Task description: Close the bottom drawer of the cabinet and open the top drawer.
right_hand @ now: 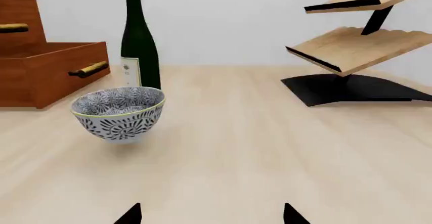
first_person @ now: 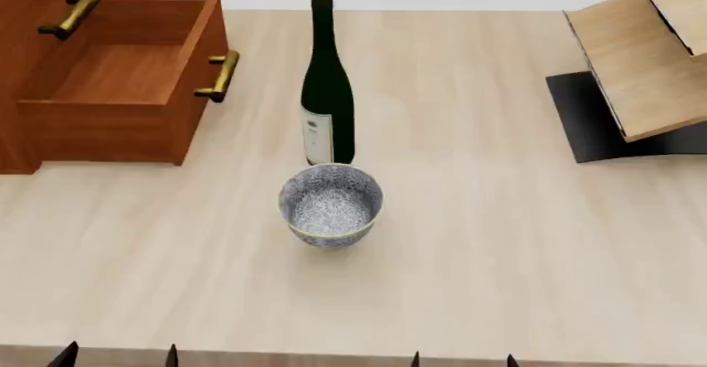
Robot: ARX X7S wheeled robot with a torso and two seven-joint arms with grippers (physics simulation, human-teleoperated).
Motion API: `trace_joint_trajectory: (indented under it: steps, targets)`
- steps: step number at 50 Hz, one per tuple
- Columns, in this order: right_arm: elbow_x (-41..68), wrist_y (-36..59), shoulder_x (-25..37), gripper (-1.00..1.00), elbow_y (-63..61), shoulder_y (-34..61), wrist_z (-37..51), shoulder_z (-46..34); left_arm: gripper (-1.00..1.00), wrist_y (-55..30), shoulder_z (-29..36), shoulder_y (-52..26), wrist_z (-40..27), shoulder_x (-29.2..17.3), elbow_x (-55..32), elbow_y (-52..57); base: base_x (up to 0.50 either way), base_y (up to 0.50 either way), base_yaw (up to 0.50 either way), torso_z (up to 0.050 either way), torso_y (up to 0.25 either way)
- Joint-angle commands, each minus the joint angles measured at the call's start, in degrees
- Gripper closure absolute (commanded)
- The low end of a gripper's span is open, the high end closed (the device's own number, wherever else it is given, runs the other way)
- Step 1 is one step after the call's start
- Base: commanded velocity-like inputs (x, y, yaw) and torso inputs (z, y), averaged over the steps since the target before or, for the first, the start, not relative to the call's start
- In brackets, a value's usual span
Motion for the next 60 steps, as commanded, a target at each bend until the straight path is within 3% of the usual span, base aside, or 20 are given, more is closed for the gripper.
trace_joint_trajectory:
  steps: [1, 16, 41, 42, 60]
  targets:
    - [0.54, 0.0, 0.54, -1.0, 0.0, 0.0, 0.72, -0.72, -1.0, 0.0, 0.64, 0.0, -0.64, -0.57, -0.56, 0.0, 0.0, 0.0, 0.0, 0.0, 0.0]
    - [2.47, -1.9, 2.48, -1.0, 3.75, 1.53, 3.98, -4.43, -1.0, -0.24, 3.67, -0.5, -2.08, -2.79, -3.99, 0.36, 0.0, 0.0, 0.0, 0.0, 0.0]
    - [5.07, -1.01, 4.77, -1.0, 1.3, 1.09, 6.35, -6.47, -1.0, 0.59, 6.3, -0.04, -5.54, -4.98, -3.53, 4.96, 0.0, 0.0, 0.0, 0.049, 0.0]
    - [5.02, 2.95, 5.67, -1.0, -2.34, 2.78, 7.09, -5.76, -1.0, -2.7, 5.31, -2.87, -5.34, -6.27, -4.27, 12.21, 0.0, 0.0, 0.0, 0.05, 0.0]
    - [5.32, 10.85, 8.15, -1.0, -7.82, 8.62, 8.82, -5.76, -1.0, -14.76, 4.92, -13.73, -4.77, -10.12, -6.36, 23.17, 0.0, 0.0, 0.0, 0.05, 0.0]
